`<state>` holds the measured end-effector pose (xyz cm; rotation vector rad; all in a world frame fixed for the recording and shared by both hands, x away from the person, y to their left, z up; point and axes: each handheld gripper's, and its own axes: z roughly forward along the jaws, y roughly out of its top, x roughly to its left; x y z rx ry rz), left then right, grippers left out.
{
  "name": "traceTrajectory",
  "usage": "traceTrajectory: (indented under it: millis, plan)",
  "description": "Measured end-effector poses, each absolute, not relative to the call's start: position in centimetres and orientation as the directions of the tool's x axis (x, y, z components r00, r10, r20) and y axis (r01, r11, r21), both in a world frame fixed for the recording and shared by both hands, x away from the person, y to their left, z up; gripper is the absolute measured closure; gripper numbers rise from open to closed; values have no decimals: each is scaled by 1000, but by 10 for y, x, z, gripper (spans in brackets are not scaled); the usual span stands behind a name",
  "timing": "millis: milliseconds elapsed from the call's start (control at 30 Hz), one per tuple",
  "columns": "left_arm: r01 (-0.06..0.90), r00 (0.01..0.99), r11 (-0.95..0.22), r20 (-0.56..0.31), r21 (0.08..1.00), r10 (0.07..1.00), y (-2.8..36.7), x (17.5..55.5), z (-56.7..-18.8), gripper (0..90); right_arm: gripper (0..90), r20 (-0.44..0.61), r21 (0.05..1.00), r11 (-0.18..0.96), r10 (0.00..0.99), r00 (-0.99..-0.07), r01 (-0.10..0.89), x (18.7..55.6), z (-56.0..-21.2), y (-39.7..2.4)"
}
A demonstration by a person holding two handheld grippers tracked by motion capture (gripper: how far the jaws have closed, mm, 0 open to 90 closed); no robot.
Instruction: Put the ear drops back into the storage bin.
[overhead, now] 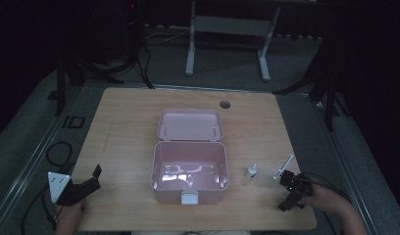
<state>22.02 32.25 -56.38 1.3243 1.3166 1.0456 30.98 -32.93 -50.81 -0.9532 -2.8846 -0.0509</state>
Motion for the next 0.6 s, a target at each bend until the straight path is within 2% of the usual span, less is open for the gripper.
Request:
traceTrajectory:
  millis: [400, 600]
  plan:
    - [174, 54, 44, -54, 984, 997, 323, 220, -564, 4, 132, 109, -38, 839, 543, -832, 543, 328, -506, -323]
    - [174, 54, 43, -53, 984, 997, 323, 220, -564, 5, 132, 86, 13, 846, 530, -843, 533, 337, -500, -317]
